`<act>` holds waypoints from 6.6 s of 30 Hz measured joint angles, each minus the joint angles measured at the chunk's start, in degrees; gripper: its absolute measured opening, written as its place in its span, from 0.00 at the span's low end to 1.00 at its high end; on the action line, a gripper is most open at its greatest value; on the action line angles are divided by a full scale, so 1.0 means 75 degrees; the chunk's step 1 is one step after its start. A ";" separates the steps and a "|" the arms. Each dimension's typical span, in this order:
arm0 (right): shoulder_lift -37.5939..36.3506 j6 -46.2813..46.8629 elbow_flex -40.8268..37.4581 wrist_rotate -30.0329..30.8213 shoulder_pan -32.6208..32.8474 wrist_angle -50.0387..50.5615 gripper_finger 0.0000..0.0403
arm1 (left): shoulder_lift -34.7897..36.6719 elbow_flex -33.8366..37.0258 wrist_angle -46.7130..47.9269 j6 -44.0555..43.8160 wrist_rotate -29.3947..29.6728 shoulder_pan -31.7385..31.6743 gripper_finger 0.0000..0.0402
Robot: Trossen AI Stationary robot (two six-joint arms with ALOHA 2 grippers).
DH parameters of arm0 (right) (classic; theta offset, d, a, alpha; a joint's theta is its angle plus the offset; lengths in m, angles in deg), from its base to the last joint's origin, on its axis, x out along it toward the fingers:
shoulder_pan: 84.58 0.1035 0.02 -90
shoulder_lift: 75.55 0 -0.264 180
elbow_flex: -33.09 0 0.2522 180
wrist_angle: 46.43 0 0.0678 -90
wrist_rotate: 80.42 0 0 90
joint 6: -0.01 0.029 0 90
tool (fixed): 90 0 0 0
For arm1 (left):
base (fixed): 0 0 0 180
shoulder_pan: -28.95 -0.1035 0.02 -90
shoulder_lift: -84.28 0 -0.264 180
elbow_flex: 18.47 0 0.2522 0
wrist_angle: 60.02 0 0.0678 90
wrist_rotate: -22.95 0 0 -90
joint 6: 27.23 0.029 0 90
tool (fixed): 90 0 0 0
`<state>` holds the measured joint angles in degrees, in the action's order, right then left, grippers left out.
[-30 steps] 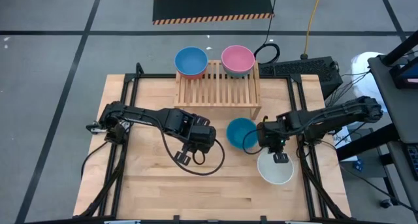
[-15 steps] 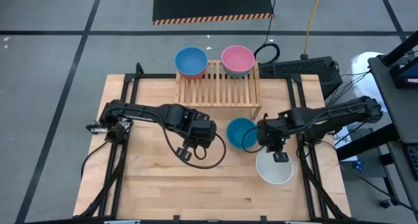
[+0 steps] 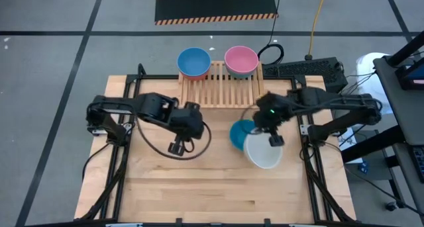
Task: Place and stack bowls onto a shelf
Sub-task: Put the white bowl on the shelf, then put the dark blue bowl on the shelf
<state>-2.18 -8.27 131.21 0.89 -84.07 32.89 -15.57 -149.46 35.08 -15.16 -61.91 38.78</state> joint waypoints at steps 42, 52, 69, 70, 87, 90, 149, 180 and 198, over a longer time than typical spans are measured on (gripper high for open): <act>0.3657 -0.2195 0.4738 -0.0236 -0.3961 0.1488 0.00 | 0.2770 0.0003 0.1157 -0.0860 0.1796 -0.0015 0.14; 0.3672 -0.2651 0.4260 -0.0234 -0.4457 0.2353 0.00 | 0.2769 0.0003 0.1157 -0.0862 0.1795 -0.0015 0.14; 0.3666 -0.3479 0.3444 -0.0230 -0.4770 0.1544 0.00 | 0.2767 0.0003 0.1157 -0.0969 0.1790 -0.0015 0.14; 0.3666 -0.3510 0.3441 -0.0234 -0.4770 0.1524 0.00 | 0.2767 0.0003 0.1157 -0.0969 0.1790 -0.0015 0.14; 0.3674 -0.3517 0.3435 -0.0207 -0.4771 0.1048 0.09 | 0.2767 0.0003 0.1157 -0.0993 0.1790 -0.0015 0.14; 0.3674 -0.3507 0.3435 -0.0207 -0.4770 0.1051 0.12 | 0.2767 0.0003 0.1157 -0.0993 0.1789 -0.0015 0.14; 0.0494 -0.2338 0.3350 0.0338 -0.3688 0.3262 0.19 | 0.2603 0.0003 0.1011 -0.1377 0.1653 -0.0042 0.14; -0.1203 -0.1426 0.3350 0.0143 -0.2946 0.3260 0.19 | -0.2041 0.0006 -0.2860 0.3214 -0.0547 -0.0720 0.14; -0.1347 -0.1441 0.3350 0.0144 -0.2946 0.3260 0.19 | -0.3643 0.0006 -0.3817 0.4791 -0.0713 -0.0691 0.14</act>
<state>-12.28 -19.08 156.34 1.97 -106.16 57.35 -42.89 -149.42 6.45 20.77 -67.26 33.60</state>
